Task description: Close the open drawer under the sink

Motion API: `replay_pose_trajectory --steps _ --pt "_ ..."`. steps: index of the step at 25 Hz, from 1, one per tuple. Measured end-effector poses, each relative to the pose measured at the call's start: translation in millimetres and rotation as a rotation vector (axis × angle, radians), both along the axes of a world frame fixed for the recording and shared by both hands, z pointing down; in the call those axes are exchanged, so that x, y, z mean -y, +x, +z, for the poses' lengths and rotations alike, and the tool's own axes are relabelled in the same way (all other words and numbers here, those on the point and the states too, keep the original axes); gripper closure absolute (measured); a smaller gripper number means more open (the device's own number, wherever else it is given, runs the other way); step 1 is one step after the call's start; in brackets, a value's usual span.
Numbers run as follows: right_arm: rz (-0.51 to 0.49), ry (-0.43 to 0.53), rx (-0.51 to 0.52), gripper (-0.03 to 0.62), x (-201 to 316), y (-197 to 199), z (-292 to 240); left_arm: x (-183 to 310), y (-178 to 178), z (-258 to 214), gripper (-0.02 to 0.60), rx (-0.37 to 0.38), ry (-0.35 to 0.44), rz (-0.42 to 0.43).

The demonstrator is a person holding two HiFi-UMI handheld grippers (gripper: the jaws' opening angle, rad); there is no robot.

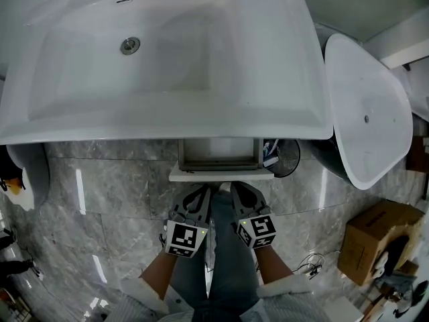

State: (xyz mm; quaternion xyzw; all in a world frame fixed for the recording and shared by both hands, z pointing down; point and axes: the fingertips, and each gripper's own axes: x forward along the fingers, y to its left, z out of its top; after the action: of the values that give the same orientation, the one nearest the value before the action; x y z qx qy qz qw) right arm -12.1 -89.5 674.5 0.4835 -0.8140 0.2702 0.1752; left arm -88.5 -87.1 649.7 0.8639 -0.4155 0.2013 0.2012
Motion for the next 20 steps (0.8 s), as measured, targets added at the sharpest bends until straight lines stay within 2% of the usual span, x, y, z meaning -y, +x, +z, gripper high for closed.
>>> replay_pose_trajectory --steps 7,20 --pt "0.015 0.015 -0.007 0.583 8 -2 0 9 1 8 0.566 0.026 0.005 -0.014" --pt "0.024 0.036 -0.016 0.585 10 -1 -5 8 3 11 0.566 0.061 0.024 0.049"
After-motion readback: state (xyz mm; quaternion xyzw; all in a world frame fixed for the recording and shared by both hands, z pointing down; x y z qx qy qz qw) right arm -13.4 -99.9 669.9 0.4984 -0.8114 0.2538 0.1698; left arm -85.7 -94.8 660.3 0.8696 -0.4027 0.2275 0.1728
